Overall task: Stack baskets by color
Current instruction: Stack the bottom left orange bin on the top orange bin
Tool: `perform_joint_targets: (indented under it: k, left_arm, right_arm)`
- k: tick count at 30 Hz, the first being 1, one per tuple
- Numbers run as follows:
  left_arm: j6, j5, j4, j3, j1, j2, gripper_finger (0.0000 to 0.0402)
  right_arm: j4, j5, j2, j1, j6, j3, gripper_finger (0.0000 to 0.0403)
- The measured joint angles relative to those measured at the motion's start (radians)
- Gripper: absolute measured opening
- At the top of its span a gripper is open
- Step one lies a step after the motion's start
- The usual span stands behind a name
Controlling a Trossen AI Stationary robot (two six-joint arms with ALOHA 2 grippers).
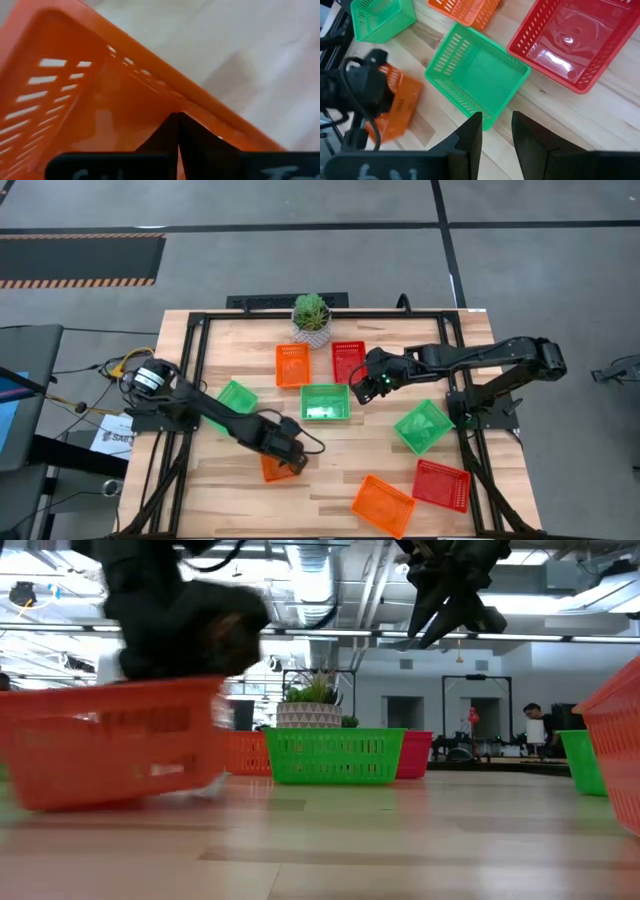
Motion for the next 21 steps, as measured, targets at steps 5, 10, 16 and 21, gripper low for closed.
perform_joint_targets:
  k: [5,10,16,21]
  left_arm:
    - [0.091,0.021,0.172,0.026,0.033,0.019,0.0]
    - [0.144,0.031,0.34,0.033,0.08,0.019,0.0]
    - [0.163,0.149,0.369,0.033,0.123,0.005,0.0]
    - [0.183,0.214,0.36,0.033,0.125,-0.081,0.0]
  right_arm:
    - [-0.001,-0.002,0.0,0.028,0.014,0.0,0.0128]
    - [-0.003,-0.002,0.0,0.067,0.055,0.0,0.0127]
    - [-0.008,-0.002,0.0,0.118,0.11,0.0,0.0127]
    - [-0.008,0.037,0.0,0.17,0.192,0.0,0.0125]
